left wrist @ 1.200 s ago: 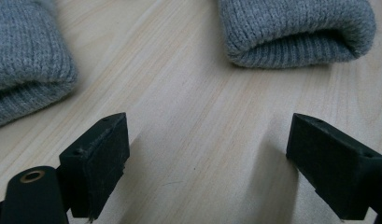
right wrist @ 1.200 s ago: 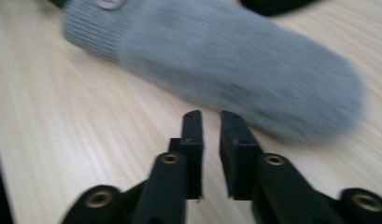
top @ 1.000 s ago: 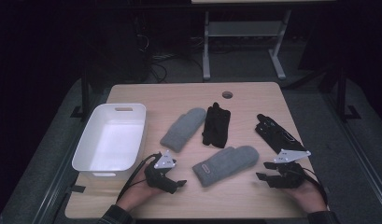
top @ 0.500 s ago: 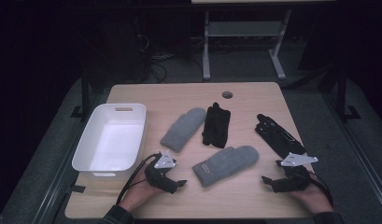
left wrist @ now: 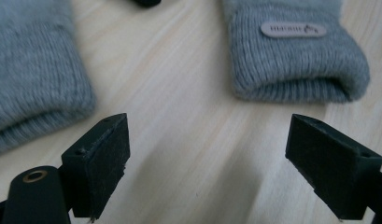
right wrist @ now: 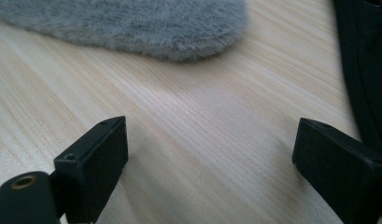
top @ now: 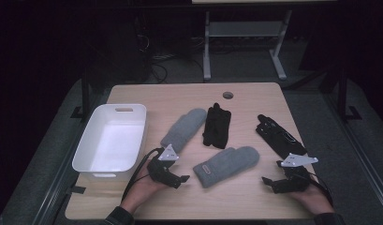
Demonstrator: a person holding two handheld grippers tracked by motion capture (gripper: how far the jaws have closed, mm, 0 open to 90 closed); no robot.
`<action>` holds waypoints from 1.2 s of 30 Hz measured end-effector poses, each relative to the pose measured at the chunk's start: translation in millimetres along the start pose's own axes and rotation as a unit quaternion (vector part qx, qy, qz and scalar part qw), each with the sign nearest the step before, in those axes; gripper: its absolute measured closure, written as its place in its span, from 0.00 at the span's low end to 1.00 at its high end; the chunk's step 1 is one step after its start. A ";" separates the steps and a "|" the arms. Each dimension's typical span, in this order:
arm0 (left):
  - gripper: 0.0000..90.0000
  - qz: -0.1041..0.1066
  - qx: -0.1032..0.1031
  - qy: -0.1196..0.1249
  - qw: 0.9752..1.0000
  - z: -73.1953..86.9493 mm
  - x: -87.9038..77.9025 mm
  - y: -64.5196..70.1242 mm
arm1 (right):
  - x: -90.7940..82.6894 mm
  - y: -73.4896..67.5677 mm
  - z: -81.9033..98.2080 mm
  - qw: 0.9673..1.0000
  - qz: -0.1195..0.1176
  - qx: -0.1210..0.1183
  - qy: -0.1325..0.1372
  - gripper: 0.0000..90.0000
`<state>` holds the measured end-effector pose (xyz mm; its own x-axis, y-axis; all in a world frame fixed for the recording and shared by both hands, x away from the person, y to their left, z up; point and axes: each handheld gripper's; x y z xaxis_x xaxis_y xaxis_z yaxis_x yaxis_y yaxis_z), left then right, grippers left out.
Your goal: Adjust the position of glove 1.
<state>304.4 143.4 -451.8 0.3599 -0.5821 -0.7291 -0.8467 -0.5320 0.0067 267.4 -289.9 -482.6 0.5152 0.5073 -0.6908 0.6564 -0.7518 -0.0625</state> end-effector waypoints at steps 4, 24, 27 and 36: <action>0.15 -0.010 -0.006 0.005 1.000 -9.3 -2.2 -3.4 | 0.0 0.0 0.0 1.000 0.000 0.000 0.000 0.11; 0.15 -0.052 -0.036 0.013 0.998 -56.8 3.5 -34.3 | 0.0 0.1 0.0 1.000 0.000 -0.001 0.000 0.11; 0.15 -0.061 -0.038 0.011 0.997 -65.1 7.5 -40.4 | 0.0 0.0 0.0 1.000 0.000 0.000 0.000 0.11; 0.15 -0.089 -0.064 0.032 0.993 -87.2 15.0 -65.8 | -0.1 0.1 0.0 1.000 0.000 0.000 0.000 0.11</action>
<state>399.7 116.1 -403.4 0.5273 -0.5065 -0.6822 -0.7113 -0.7023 -0.0284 267.4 -290.0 -482.6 0.5150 0.5076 -0.6908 0.6568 -0.7515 -0.0626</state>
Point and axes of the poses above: each handheld gripper's, and its own axes: x roughly forward along the jaws, z roughly out of its underside, y roughly to its right, and after that the axes turned 2 degrees about -z, right-handed
